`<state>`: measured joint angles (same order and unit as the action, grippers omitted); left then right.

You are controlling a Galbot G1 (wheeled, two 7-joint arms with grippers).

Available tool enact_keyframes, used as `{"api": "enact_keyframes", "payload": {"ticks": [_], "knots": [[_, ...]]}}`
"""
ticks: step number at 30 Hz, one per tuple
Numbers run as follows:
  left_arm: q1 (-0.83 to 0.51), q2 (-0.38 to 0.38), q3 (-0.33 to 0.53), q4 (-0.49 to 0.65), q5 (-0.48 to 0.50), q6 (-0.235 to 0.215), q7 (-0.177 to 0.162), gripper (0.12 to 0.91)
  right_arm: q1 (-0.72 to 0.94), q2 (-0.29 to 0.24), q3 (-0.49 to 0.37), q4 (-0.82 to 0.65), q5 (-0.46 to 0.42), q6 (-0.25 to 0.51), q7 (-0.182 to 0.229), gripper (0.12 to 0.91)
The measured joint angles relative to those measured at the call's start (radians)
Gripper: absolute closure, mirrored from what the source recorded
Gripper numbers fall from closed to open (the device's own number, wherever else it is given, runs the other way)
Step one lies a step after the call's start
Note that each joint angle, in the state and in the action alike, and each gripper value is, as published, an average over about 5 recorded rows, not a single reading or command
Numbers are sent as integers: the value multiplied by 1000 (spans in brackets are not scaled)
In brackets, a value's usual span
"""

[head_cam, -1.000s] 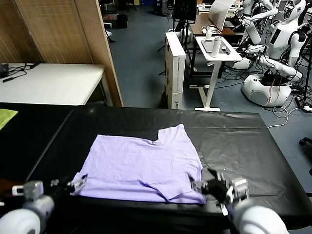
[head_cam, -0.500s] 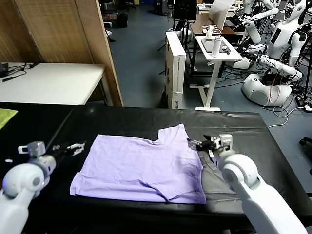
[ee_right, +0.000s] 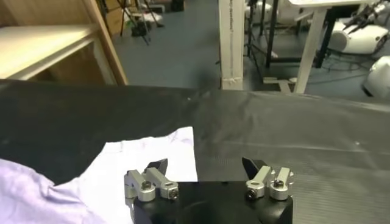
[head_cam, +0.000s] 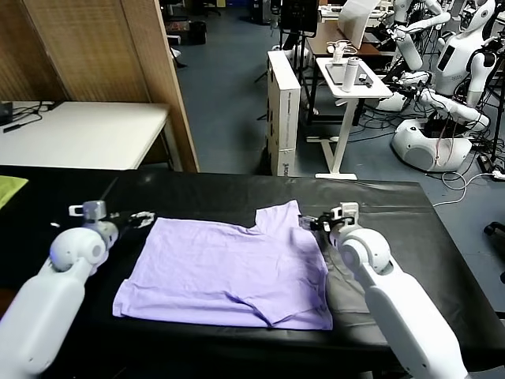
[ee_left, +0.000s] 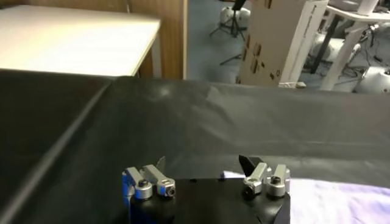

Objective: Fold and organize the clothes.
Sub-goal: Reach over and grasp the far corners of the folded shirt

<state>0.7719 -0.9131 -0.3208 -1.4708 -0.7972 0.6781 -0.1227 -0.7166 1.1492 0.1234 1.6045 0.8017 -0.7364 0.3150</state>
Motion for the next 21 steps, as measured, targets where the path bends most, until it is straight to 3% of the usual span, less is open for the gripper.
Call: {"api": "enact_keyframes", "payload": {"ticks": [15, 21], "knots": [[33, -25, 19, -24, -4, 19, -2, 123, 16, 37, -6, -40, -9, 0, -1, 118], [36, -28, 20, -25, -4, 21, -2, 162, 12, 50, 2, -60, -22, 0, -15, 149]]}}
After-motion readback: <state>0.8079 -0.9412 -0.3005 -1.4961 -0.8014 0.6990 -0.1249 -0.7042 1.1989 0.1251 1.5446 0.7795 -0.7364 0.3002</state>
